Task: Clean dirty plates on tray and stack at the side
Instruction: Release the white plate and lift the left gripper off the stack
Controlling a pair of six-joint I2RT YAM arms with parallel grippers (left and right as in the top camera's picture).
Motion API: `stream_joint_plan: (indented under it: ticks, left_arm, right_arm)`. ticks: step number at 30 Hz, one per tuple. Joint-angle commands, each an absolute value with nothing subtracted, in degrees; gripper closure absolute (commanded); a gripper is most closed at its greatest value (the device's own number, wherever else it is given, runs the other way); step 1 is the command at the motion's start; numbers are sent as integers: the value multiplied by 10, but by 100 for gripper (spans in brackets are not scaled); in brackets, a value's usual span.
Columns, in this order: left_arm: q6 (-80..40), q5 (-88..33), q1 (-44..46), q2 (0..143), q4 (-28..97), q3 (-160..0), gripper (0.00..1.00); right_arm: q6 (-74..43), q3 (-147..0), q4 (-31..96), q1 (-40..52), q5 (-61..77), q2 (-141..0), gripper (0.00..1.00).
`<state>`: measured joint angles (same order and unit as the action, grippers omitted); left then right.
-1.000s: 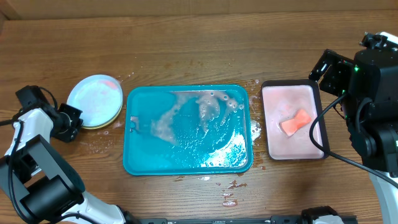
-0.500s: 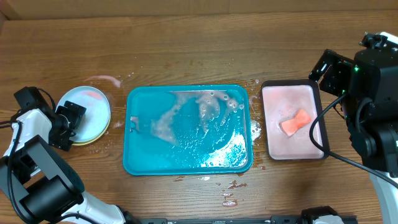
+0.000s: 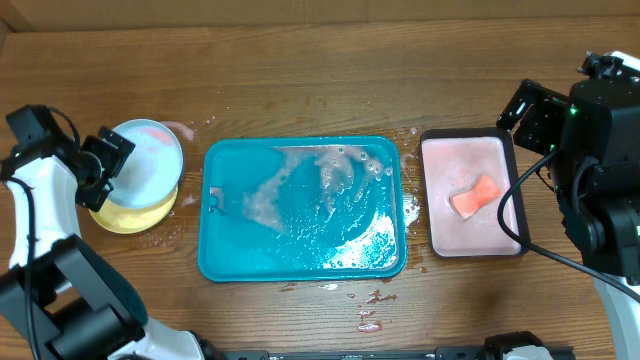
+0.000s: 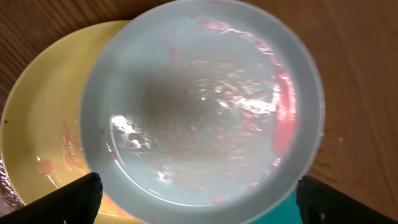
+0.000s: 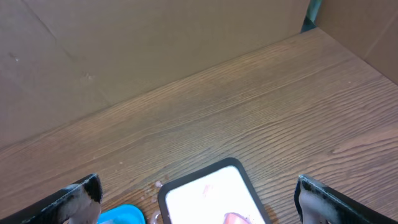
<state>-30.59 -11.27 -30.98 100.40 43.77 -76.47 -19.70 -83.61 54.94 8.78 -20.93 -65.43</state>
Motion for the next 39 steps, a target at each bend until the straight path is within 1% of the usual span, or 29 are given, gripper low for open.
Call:
stream_joint_plan:
  ticks: [1,4,5,7,8,9,10,11,12,15,16,20,21,23,26,28,30,32,35,39]
  left_arm:
    - [-320,-97,-300,970,443,-779,0]
    - [-307,-101,-299,970,447,-779,0]
    - [-302,-101,-298,970,451,-779,5]
    - [-291,-101,-298,971,452,-779,20]
    - [-279,-98,-296,971,452,-779,29]
    - [-272,-89,-296,971,452,-779,53]
    - [-272,-83,-295,972,453,-778,81]
    - [-270,-83,-295,972,454,-778,87]
    - [-270,-83,-295,972,457,-778,88]
    - [-270,-79,-295,972,466,-778,86]
    - [-271,-71,-295,972,469,-778,88]
    - [-298,-3,-295,972,507,-776,89]
    - [-298,-3,-295,972,513,-776,86]
    - [-286,-42,-292,972,515,-776,73]
    - [-239,-178,-289,966,487,-776,52]
    - [-231,-255,-287,955,463,-777,43]
    - [-225,-291,-282,934,437,-777,37]
    - [-199,-285,-275,905,422,-778,34]
    - [-139,-265,-259,849,421,-778,32]
    - [-9,-264,-230,760,449,-778,31]
  right_arm:
    - [-197,-844,546,91,-209,-651,0]
    - [-197,-844,546,91,-209,-651,0]
    - [-197,-844,546,91,-209,-651,0]
    - [-197,-844,546,91,-209,-651,0]
    - [-197,-844,546,91,-209,-651,0]
    - [-197,-844,546,91,-209,-651,0]
    - [-197,-844,546,91,-209,-651,0]
    - [-197,-844,546,91,-209,-651,0]
    - [-197,-844,546,91,-209,-651,0]
    - [-197,-844,546,91,-209,-651,0]
    - [-197,-844,546,91,-209,-651,0]
    - [-197,-844,546,91,-209,-651,0]
    - [-197,-844,546,91,-209,-651,0]
    - [-197,-844,546,91,-209,-651,0]
    - [-197,-844,546,91,-209,-651,0]
    - [-197,-844,546,91,-209,-651,0]
    - [-197,-844,546,91,-209,-651,0]
    - [-197,-844,546,91,-209,-651,0]
    - [-197,-844,546,91,-209,-651,0]
    - [-197,-844,546,91,-209,-651,0]
